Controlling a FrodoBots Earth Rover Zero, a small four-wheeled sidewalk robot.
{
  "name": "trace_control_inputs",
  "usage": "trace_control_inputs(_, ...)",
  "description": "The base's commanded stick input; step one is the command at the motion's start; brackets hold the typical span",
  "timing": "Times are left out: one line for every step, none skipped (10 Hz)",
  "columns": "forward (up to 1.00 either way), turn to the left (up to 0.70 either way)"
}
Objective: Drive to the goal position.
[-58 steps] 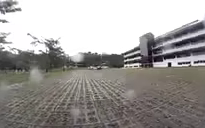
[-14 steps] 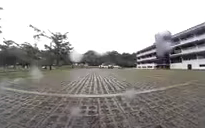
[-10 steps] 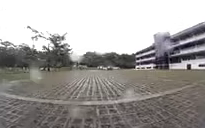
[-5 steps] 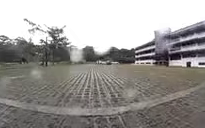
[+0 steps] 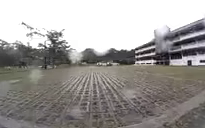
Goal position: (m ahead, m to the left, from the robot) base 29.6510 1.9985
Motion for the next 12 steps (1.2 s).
trace_control_inputs(0.85, 0.0)
trace_control_inputs(0.85, 0.0)
trace_control_inputs(0.85, 0.0)
trace_control_inputs(0.85, 0.0)
trace_control_inputs(0.85, 0.0)
trace_control_inputs(0.85, 0.0)
trace_control_inputs(0.85, 0.0)
trace_control_inputs(0.85, 0.0)
trace_control_inputs(0.85, 0.0)
trace_control_inputs(0.85, 0.0)
trace_control_inputs(0.85, 0.0)
trace_control_inputs(0.85, 0.0)
